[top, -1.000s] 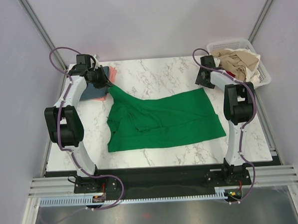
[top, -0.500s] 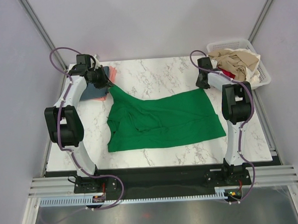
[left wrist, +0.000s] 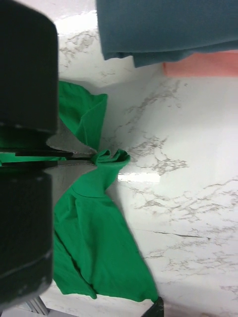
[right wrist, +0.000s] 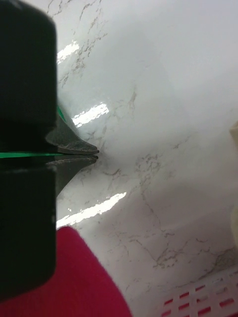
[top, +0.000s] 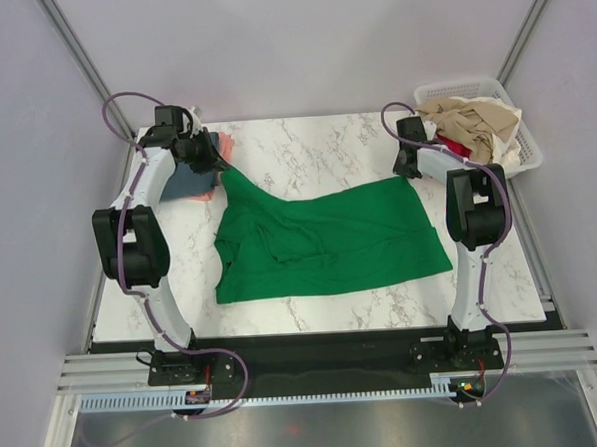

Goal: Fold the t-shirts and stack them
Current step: Fold the tshirt

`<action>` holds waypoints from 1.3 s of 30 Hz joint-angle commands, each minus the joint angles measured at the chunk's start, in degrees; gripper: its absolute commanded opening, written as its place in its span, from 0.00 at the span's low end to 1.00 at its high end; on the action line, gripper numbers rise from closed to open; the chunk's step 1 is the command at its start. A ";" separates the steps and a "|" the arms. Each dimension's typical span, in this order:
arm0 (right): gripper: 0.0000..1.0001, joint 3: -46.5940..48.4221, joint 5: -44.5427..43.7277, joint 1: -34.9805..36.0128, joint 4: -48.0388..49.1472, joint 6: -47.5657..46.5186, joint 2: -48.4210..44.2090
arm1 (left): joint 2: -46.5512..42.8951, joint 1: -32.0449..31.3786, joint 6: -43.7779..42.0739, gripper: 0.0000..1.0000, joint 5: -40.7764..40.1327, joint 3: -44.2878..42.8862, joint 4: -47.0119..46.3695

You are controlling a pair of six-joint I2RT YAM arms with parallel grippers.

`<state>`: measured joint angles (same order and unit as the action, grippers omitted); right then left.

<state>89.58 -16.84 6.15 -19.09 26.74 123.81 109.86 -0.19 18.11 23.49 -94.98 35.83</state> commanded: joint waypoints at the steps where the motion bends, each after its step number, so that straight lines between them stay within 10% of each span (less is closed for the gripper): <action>1: 0.00 3.93 -2.76 -2.19 -4.37 -1.34 -2.34 | 3.16 -0.43 0.43 0.02 4.28 -6.60 -1.73; 17: 0.00 4.56 5.23 -9.49 -5.17 -1.69 -6.65 | 10.29 -7.81 -1.06 0.02 9.65 -22.62 3.10; 39: 0.00 -22.60 12.71 -11.95 1.78 0.06 -27.13 | -22.67 -8.95 -8.80 0.02 4.11 17.08 0.73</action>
<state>68.90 -5.65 -5.72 -19.97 26.22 99.70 90.67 -9.08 11.86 28.49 -82.48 38.41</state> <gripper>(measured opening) 0.007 0.033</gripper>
